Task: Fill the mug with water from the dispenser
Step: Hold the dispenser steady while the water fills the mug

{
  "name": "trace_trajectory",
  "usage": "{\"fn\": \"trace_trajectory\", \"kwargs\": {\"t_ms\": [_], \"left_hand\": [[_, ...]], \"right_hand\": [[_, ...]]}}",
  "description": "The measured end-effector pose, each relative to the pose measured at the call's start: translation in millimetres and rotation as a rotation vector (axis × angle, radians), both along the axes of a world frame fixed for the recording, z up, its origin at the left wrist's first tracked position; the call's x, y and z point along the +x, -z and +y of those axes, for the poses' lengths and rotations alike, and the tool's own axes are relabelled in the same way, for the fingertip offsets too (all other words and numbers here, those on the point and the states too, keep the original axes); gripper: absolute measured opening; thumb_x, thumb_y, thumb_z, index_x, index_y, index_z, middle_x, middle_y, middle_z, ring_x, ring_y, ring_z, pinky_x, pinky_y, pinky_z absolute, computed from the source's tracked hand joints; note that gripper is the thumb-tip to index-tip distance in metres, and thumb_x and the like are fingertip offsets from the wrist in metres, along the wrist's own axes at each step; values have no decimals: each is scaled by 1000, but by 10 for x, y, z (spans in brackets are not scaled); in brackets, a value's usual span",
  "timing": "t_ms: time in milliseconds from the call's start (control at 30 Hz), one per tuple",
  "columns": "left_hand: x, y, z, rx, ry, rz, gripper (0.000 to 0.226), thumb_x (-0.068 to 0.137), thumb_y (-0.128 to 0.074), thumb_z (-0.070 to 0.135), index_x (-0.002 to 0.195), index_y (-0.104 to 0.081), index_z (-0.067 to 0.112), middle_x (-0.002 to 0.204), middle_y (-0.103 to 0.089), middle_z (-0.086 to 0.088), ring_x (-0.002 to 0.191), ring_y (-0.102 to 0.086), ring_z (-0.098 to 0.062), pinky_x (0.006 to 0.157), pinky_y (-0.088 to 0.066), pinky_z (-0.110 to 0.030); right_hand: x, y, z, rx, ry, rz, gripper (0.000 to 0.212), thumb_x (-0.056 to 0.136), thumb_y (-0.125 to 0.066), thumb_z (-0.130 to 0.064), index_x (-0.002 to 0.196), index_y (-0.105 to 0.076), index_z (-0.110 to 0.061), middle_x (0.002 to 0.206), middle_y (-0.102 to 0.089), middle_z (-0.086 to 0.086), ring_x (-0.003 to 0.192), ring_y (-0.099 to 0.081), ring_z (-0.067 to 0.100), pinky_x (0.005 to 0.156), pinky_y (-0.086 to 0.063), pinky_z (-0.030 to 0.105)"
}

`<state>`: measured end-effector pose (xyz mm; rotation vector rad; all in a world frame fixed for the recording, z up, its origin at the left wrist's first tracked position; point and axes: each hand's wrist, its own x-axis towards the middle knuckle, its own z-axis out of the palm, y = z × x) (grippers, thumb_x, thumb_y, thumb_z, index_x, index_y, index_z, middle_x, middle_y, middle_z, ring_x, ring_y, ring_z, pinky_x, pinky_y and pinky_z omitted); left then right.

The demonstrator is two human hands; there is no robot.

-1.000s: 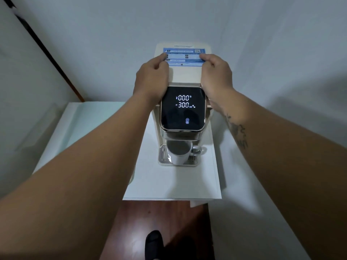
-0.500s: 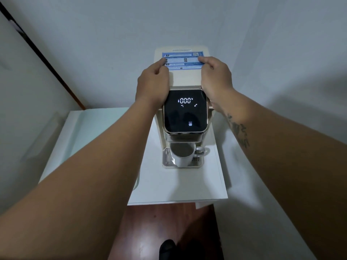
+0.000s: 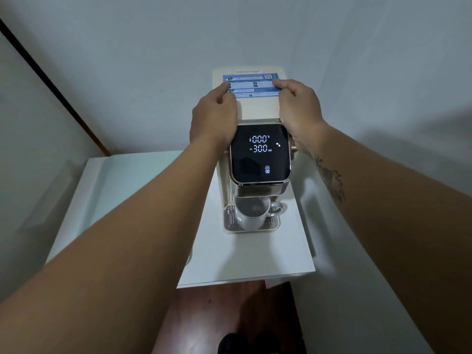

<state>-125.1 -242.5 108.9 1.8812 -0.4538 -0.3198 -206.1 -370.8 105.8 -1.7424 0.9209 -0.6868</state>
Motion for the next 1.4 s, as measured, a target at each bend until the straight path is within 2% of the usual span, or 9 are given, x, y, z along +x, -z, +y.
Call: {"fn": "trace_trajectory", "kwargs": {"t_ms": [100, 233, 367, 600, 833, 1167, 1300, 1400], "left_hand": [[-4, -5, 7, 2, 1, 9, 47, 100, -39, 29, 144, -57, 32, 146, -59, 10, 113, -52, -8, 95, -33, -19], [-15, -15, 2, 9, -2, 11, 47, 101, -39, 29, 144, -56, 33, 147, -58, 11, 110, -49, -6, 94, -32, -18], [-14, -17, 9, 8, -3, 14, 47, 101, -39, 30, 144, -56, 33, 147, -58, 10, 111, -51, -7, 95, -33, -19], [-31, -28, 20, 8, -3, 17, 47, 100, -40, 31, 144, -56, 33, 147, -58, 10, 128, -55, -13, 98, -35, -20], [-25, -27, 30, 2, 3, 25, 47, 98, -45, 34, 144, -56, 34, 148, -58, 11, 130, -55, -14, 106, -40, -25], [-26, -28, 31, 5, 4, 10, 47, 99, -44, 33, 144, -56, 33, 148, -58, 11, 130, -55, -13, 106, -40, -24], [-20, -27, 27, 2, 3, 12, 47, 99, -44, 33, 144, -56, 33, 148, -58, 11, 129, -55, -12, 100, -36, -20], [-15, -25, 23, 4, 3, 9, 46, 99, -44, 34, 143, -57, 34, 147, -59, 11, 128, -56, -13, 102, -39, -22]], "right_hand": [[-1, -1, 5, 0, 1, 0, 45, 95, -36, -16, 124, -68, -27, 117, -68, -5, 84, -65, 12, 87, -59, 37], [-10, -5, 1, 4, -3, -5, 45, 96, -35, -16, 124, -68, -27, 114, -69, -4, 78, -62, 12, 76, -56, 34], [-2, -4, 2, 10, 7, -12, 45, 96, -36, -16, 125, -68, -27, 109, -69, -6, 77, -62, 13, 74, -56, 32], [2, 4, -8, 7, 8, -6, 45, 95, -35, -16, 124, -69, -28, 116, -69, -4, 81, -64, 13, 83, -58, 38], [-12, -16, 18, 11, 5, 8, 45, 95, -36, -18, 124, -68, -27, 122, -68, -3, 97, -69, 17, 94, -58, 41], [-6, -11, 23, 6, 3, 0, 45, 96, -36, -17, 125, -68, -26, 123, -68, -3, 98, -69, 18, 92, -59, 38], [-12, -20, 25, 9, -8, 3, 45, 95, -36, -18, 125, -68, -27, 121, -68, -3, 98, -70, 19, 91, -59, 40], [-17, -29, 32, 12, -5, 8, 45, 95, -36, -19, 124, -69, -28, 120, -69, -3, 97, -70, 20, 92, -59, 42]]}}
